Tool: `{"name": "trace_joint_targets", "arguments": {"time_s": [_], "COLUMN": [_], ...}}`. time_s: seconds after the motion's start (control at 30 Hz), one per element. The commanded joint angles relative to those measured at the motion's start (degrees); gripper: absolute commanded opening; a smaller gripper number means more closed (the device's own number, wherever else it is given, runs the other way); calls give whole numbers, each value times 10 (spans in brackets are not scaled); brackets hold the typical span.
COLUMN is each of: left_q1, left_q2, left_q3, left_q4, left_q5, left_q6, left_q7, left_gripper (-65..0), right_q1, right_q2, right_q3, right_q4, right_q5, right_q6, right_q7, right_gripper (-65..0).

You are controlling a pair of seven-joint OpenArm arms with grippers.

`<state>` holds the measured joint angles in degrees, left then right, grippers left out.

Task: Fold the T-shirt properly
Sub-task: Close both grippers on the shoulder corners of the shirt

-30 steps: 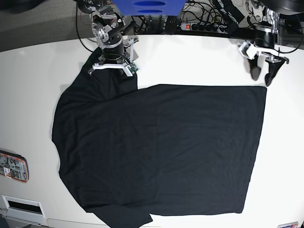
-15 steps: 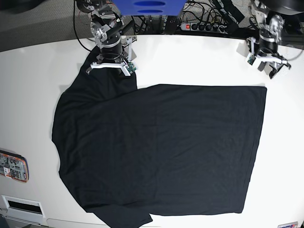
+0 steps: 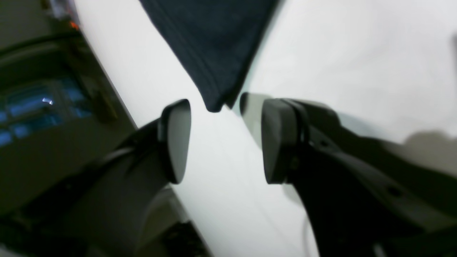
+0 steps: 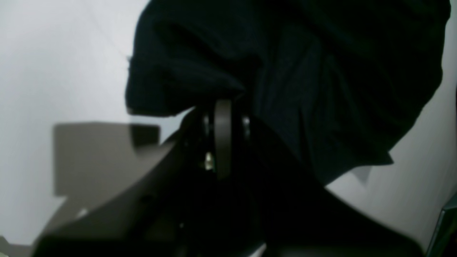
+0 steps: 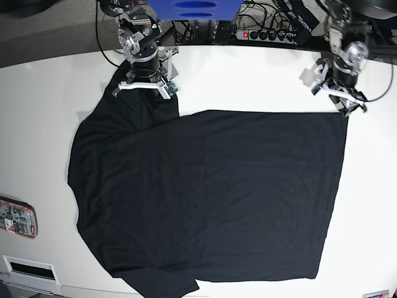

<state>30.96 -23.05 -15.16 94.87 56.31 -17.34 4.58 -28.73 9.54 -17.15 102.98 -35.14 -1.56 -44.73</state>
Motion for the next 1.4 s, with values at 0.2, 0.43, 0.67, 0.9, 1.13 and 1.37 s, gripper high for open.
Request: {"name": "trace_joint_targets", "arguments": {"time_s": [0.2,0.43,0.67,0.9,1.13,1.37], "left_q1": [-16,-16,-56,-103,-103,-106], "left_q2": [-29,-52,-50,-49,-49,-49], "left_q3": [10,35,65,110,116,111], "left_q4": [2,-15,-61,-108,-108,-107], "left_q5": [38,34,33,33,33,35], "left_q6": [-8,-42,-56,-56,-56,-51], "left_q7": [-4,-4,-4,-6,-5,-4], "left_gripper": [-341,-341,-341,-342,-474,-650], "right_q1": [-10,-10,-9,-9,-9,-9], "right_q2": [3,3,3,3,3,3], "right_q3": [0,0,0,0,0,0], "right_q4": [-4,-4,-4,-4,-4,-4], "right_q5": [17,17,17,17,17,17], "right_q6": [17,17,17,17,17,17], "right_q7": [-37,-37,-37,-38,-38,-36], "right_gripper": [-650,-650,-650,-650,-650,-650]}}
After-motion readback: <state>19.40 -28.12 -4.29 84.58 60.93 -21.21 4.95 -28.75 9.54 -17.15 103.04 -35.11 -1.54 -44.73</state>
